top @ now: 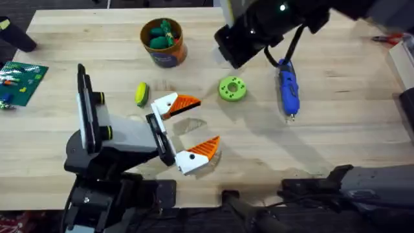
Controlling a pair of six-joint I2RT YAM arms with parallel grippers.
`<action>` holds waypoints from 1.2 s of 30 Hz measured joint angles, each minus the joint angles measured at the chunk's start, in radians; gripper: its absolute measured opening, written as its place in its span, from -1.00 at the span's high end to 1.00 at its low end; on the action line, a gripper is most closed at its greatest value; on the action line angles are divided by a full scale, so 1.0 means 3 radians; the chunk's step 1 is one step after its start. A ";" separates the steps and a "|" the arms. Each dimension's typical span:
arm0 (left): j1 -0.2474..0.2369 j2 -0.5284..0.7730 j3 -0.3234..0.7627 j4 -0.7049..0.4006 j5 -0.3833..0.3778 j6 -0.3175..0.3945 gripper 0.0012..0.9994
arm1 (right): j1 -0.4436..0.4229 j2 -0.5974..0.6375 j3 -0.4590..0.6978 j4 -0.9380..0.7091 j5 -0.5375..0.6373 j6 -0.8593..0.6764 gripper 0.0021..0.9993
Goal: Pick up the gripper from the table and insert it into the empty holder that is missing its gripper. Then pick up a screw, insert it into the mounting hole, and use the screwdriver to tighten it. Finally, clean up the table by picking up the vegetable and placing it into the bucket.
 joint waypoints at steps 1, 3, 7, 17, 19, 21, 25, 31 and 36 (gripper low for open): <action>0.0000 0.0000 0.0000 -0.0001 0.0000 0.0000 -0.97 | 0.0062 -0.0002 0.0069 -0.0045 0.0000 -0.0019 0.99; 0.0000 0.0000 0.0000 -0.0001 0.0000 0.0000 -0.97 | 0.0173 -0.0002 0.0183 -0.0092 -0.0002 -0.0046 0.99; 0.0000 0.0001 0.0000 0.0000 0.0000 -0.0001 -0.97 | 0.0387 -0.0001 0.0387 -0.0182 -0.0003 -0.0081 0.99; 0.0000 0.0000 0.0000 0.0000 0.0000 -0.0001 -0.97 | 0.0835 -0.0001 0.0721 -0.0219 0.0000 -0.0101 0.99; 0.0000 0.0001 0.0000 -0.0001 0.0000 -0.0001 -0.97 | 0.0913 -0.0001 0.0757 -0.0230 -0.0001 -0.0102 0.99; 0.0000 0.0000 0.0000 0.0000 0.0000 -0.0001 -0.97 | 0.0983 -0.0001 0.0776 -0.0259 -0.0001 -0.0101 0.99; 0.0000 0.0001 0.0000 -0.0001 0.0000 -0.0001 -0.97 | 0.1103 0.0010 0.0781 -0.0374 -0.0001 -0.0101 0.99; 0.0000 0.0000 0.0000 0.0000 0.0000 -0.0001 -0.97 | 0.1234 0.0066 0.0783 -0.0374 -0.0001 -0.0101 0.99; 0.0000 0.0000 0.0000 -0.0001 0.0000 -0.0001 -0.97 | 0.1283 0.0164 0.0784 -0.0378 -0.0002 -0.0101 0.99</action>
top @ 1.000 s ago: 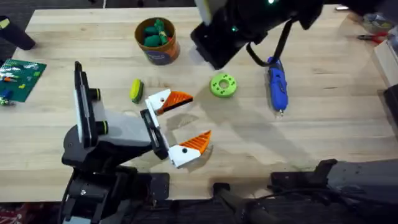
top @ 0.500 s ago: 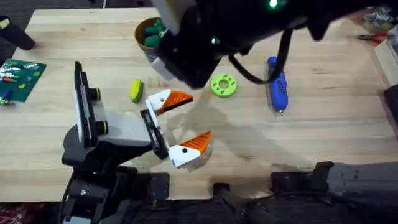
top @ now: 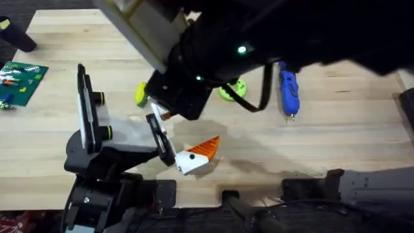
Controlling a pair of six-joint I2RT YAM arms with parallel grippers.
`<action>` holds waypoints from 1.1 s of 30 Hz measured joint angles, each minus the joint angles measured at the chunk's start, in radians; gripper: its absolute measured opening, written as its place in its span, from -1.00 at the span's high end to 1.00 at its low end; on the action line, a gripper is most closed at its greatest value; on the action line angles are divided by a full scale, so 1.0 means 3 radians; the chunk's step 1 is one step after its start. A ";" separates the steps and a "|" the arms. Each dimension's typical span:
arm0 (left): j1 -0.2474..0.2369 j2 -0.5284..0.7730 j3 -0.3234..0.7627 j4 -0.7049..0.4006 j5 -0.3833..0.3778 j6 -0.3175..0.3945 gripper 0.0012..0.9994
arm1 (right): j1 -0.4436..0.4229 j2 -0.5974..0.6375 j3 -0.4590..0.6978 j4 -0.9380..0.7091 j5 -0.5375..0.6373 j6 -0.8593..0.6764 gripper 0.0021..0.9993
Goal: Pick up the gripper from the table and insert it into the empty holder that is missing its gripper. Then pick up a screw, insert it into the mounting hole, and use the screwdriver to tighten it. Finally, clean up the table by picking up the vegetable and placing it into the bucket.
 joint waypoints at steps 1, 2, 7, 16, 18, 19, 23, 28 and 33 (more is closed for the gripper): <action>0.0000 0.0000 0.0000 0.0000 0.0000 0.0000 -0.97 | 0.0000 0.0024 0.0000 0.0000 0.0001 0.0000 0.99; 0.0000 0.0000 0.0000 0.0000 0.0000 0.0000 -0.97 | 0.0000 0.0049 0.0000 0.0002 0.0001 0.0000 0.99; 0.0000 0.0001 0.0000 0.0000 0.0000 0.0000 -0.97 | 0.0000 0.0172 0.0000 0.0009 0.0001 0.0000 0.99; 0.0000 0.0000 0.0000 0.0000 0.0000 0.0000 -0.97 | -0.0001 0.0283 0.0000 0.0008 0.0002 0.0000 0.99; 0.0000 0.0000 0.0000 0.0000 0.0000 0.0000 -0.97 | -0.0003 0.0283 0.0000 0.0001 0.0002 0.0000 0.99; 0.0000 0.0001 0.0000 0.0000 0.0000 0.0000 -0.97 | -0.0003 0.0283 0.0000 -0.0003 0.0002 0.0000 0.99; 0.0000 0.0001 0.0000 0.0000 0.0000 0.0000 -0.97 | -0.0003 0.0287 0.0000 -0.0005 0.0004 0.0000 0.99; 0.0000 0.0000 0.0000 0.0000 0.0000 0.0000 -0.97 | -0.0003 0.0332 0.0001 -0.0003 0.0004 0.0000 0.99; 0.0000 0.0001 0.0000 0.0000 0.0000 0.0000 -0.97 | -0.0003 0.0403 0.0001 0.0008 0.0038 0.0000 0.99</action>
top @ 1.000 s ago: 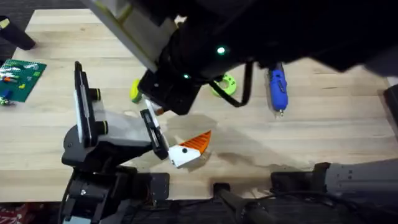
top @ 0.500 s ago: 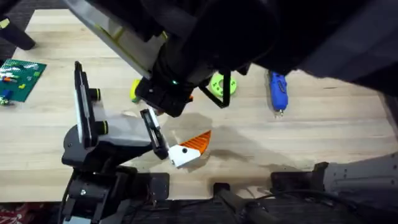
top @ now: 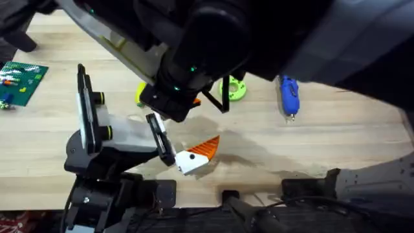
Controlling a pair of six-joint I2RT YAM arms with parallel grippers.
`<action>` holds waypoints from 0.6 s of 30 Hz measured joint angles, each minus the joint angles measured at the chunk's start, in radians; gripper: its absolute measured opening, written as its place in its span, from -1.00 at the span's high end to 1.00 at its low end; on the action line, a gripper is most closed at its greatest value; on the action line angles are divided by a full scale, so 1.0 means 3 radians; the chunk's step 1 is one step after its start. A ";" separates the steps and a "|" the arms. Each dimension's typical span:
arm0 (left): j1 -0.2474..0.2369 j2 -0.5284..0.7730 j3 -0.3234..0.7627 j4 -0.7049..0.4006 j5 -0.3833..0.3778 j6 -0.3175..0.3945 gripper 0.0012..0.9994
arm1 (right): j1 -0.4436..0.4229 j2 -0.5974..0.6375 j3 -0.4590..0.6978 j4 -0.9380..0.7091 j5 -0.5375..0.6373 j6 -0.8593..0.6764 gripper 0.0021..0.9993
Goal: Pick up the gripper from the table and insert it into the empty holder that is missing its gripper. Then pick up a screw, insert it into the mounting hole, and use the screwdriver to tighten it. Finally, clean up the table by picking up the vegetable and placing it into the bucket.
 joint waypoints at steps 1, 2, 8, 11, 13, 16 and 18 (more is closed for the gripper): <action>0.0000 -0.0001 0.0000 0.0000 0.0000 0.0000 -0.97 | 0.0000 0.0004 0.0000 0.0001 0.0029 0.0000 0.99; 0.0000 -0.0001 0.0000 0.0000 0.0000 0.0000 -0.97 | 0.0000 0.0006 0.0000 0.0002 0.0047 0.0000 0.99; 0.0000 0.0000 0.0000 0.0001 0.0000 0.0000 -0.97 | 0.0000 0.0006 0.0000 0.0003 0.0109 0.0000 0.99; 0.0000 0.0000 0.0000 0.0001 0.0000 0.0000 -0.97 | 0.0000 0.0006 0.0000 0.0004 0.0117 0.0000 0.99; 0.0000 0.0000 0.0000 0.0000 0.0000 0.0000 -0.97 | 0.0000 0.0006 0.0000 0.0004 0.0117 0.0000 0.99; 0.0000 -0.0001 0.0000 0.0000 0.0000 0.0000 -0.97 | 0.0000 0.0006 0.0000 0.0002 0.0117 0.0000 0.99; 0.0000 0.0000 0.0000 0.0000 0.0000 0.0000 -0.97 | 0.0000 0.0006 0.0000 0.0004 0.0117 0.0000 0.99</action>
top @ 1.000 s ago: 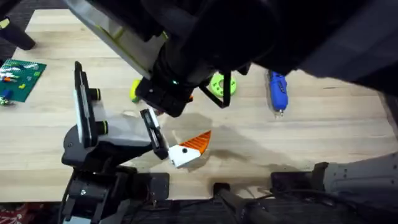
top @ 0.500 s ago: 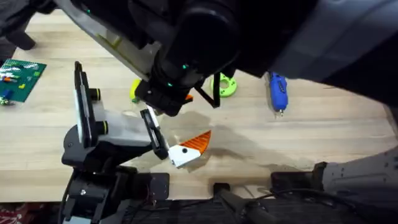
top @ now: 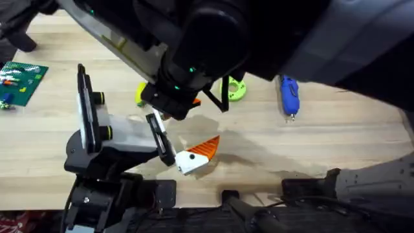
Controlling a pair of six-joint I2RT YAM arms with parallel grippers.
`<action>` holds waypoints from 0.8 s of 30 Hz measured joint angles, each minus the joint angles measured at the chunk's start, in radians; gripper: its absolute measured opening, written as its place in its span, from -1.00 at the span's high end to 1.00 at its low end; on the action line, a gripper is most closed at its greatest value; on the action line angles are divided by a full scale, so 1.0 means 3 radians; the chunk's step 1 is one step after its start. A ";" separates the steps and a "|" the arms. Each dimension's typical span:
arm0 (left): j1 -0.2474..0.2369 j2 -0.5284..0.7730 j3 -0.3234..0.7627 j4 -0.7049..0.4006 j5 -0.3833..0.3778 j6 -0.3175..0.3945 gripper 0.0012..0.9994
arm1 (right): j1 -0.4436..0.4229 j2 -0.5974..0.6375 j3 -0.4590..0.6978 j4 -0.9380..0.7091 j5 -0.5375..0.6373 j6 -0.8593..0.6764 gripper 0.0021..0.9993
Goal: Pick up the gripper from the table and insert it into the empty holder that is missing its gripper. Then pick up a screw, insert it into the mounting hole, and use the screwdriver to tighten it. Finally, clean up the table by picking up the vegetable and placing it into the bucket.
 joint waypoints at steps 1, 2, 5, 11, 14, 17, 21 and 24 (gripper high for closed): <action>0.0000 -0.0001 0.0000 0.0000 0.0000 0.0000 -0.97 | 0.0000 0.0000 0.0000 0.0000 0.0000 0.0000 0.99; 0.0000 0.0000 0.0000 0.0001 0.0000 0.0000 -0.97 | 0.0000 0.0000 0.0000 0.0000 0.0000 0.0000 0.99; 0.0000 -0.0001 0.0000 0.0001 0.0000 0.0001 -0.97 | 0.0000 0.0000 0.0000 -0.0001 0.0000 0.0000 0.99; 0.0000 -0.0001 0.0000 0.0000 0.0000 0.0000 -0.97 | 0.0000 0.0000 0.0000 0.0000 0.0000 0.0000 0.99; 0.0000 0.0000 0.0000 0.0000 0.0000 0.0000 -0.97 | 0.0000 0.0002 0.0000 0.0000 0.0000 0.0000 0.99; 0.0000 0.0000 0.0000 0.0000 0.0000 0.0000 -0.97 | 0.0000 0.0025 0.0000 0.0000 0.0000 0.0000 0.99; 0.0000 0.0000 0.0000 0.0000 0.0000 0.0000 -0.97 | 0.0000 0.0120 0.0000 0.0001 0.0000 0.0000 0.99; 0.0000 -0.0001 0.0000 -0.0005 0.0001 -0.0024 -0.97 | 0.0000 0.0194 0.0000 0.0014 0.0001 0.0000 0.99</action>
